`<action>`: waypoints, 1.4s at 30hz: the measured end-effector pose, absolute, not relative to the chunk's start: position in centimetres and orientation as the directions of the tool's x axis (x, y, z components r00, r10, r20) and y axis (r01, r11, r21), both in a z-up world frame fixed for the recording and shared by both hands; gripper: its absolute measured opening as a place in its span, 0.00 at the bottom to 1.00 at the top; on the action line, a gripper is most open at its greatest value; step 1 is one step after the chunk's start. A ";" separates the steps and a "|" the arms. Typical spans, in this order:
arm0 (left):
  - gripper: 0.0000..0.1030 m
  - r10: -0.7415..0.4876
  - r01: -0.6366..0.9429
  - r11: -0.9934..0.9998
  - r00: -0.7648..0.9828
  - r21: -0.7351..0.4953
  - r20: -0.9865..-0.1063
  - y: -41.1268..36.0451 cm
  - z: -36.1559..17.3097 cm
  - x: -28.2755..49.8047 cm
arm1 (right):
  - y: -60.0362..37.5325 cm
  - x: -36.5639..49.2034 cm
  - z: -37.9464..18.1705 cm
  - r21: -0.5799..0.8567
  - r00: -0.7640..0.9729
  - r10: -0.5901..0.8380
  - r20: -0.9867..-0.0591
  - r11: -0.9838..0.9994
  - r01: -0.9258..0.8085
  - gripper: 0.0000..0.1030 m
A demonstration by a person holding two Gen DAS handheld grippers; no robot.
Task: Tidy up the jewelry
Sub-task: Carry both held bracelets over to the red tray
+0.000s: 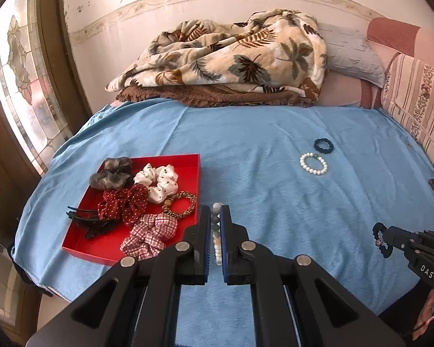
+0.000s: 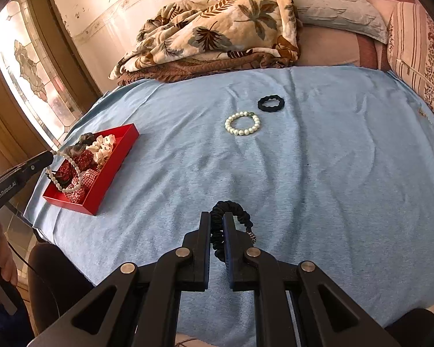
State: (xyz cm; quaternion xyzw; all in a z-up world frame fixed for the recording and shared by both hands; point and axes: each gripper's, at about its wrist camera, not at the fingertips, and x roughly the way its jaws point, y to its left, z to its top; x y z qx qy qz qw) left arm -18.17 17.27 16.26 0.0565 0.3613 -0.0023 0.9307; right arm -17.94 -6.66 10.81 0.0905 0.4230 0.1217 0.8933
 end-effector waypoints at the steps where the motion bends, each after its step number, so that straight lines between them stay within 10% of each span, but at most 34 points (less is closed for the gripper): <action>1: 0.06 0.039 0.042 0.994 0.737 0.103 -0.675 17.5 16.2 -18.1 | -6.5 -17.9 10.9 0.261 0.611 0.294 -0.735 0.954 -0.144 0.09; 42: 0.06 0.146 -0.241 0.970 0.682 -0.032 -0.716 33.5 14.9 -17.1 | 8.0 -13.2 14.3 0.249 0.509 0.471 -0.720 0.861 -0.444 0.09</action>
